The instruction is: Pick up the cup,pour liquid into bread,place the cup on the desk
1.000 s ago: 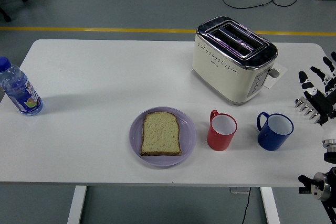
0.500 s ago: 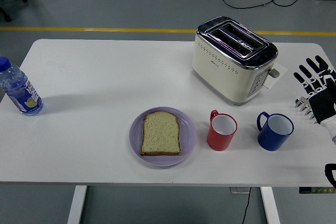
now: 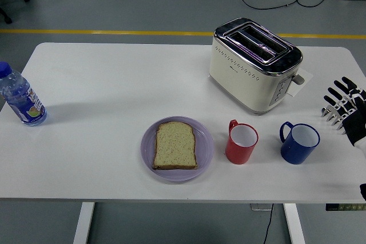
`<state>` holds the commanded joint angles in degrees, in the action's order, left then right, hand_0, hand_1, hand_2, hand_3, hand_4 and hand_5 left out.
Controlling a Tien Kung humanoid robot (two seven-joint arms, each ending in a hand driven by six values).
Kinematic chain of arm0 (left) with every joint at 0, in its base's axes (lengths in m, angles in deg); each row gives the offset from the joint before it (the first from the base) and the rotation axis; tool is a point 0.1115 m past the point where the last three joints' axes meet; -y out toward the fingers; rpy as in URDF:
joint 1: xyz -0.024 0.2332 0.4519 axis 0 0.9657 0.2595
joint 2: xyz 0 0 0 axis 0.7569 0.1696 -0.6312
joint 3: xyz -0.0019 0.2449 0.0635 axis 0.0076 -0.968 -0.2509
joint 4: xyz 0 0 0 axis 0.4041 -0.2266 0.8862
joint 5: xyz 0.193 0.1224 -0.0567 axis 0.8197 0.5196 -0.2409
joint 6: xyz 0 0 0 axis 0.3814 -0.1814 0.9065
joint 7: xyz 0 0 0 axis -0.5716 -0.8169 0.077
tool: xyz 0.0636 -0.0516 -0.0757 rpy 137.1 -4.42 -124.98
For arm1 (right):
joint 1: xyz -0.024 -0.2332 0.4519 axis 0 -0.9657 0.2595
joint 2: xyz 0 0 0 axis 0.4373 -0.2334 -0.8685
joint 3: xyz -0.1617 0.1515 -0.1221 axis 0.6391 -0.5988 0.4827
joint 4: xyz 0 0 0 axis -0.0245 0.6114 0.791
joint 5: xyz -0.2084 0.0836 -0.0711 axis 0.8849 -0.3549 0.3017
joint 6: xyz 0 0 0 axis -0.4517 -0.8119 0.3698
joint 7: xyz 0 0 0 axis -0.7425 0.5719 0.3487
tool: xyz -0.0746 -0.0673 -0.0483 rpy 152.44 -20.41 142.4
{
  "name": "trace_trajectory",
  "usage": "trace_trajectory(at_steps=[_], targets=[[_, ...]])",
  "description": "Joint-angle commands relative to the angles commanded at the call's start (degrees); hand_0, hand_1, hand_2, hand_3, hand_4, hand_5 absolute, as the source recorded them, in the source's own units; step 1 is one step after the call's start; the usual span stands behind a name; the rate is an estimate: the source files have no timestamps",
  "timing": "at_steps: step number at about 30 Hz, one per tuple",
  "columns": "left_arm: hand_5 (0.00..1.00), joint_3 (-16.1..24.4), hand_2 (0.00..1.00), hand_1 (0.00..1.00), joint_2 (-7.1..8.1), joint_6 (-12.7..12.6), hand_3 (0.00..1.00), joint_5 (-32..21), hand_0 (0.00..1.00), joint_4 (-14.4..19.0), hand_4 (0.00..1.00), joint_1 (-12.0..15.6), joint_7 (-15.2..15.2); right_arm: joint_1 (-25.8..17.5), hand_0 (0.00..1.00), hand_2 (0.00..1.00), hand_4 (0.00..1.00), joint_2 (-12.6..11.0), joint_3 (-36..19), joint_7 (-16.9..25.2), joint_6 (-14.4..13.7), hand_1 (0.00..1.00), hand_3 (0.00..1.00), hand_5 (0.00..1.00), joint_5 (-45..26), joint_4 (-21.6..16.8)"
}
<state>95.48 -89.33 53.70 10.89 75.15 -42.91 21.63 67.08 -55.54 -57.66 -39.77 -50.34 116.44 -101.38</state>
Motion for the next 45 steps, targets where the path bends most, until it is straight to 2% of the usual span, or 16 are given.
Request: trace_trajectory(at_steps=[5, 16, 23, 45], targets=[[0.843, -0.2, 0.675, 0.658, 0.0, 0.0, 0.52, -0.1, 0.646, 0.0, 0.243, 0.1, 0.0, 0.1, 0.731, 0.701, 0.573, 0.3, -0.3, 0.6, 0.3, 0.675, 0.626, 0.28, 1.6, 1.7], [0.844, 0.8, 0.675, 0.658, 0.0, 0.0, 0.52, 0.1, 0.646, 0.0, 0.245, -0.5, 0.0, 0.5, 0.723, 0.694, 0.573, 0.7, -0.7, 1.7, 1.3, 0.67, 0.622, 0.274, 1.8, 2.3], [0.844, 0.8, 0.675, 0.658, 0.0, 0.0, 0.52, 0.1, 0.646, 0.1, 0.245, -0.7, 0.0, 0.5, 0.727, 0.693, 0.575, 0.9, -1.2, 0.0, 2.8, 0.674, 0.624, 0.273, 3.2, 2.2], [0.85, 0.8, 0.676, 0.659, 0.0, 0.0, 0.52, 0.1, 0.645, 0.1, 0.248, -0.9, 0.0, 0.5, 0.715, 0.685, 0.586, 1.2, -1.9, -0.6, 3.8, 0.662, 0.622, 0.27, 4.7, 2.6]])
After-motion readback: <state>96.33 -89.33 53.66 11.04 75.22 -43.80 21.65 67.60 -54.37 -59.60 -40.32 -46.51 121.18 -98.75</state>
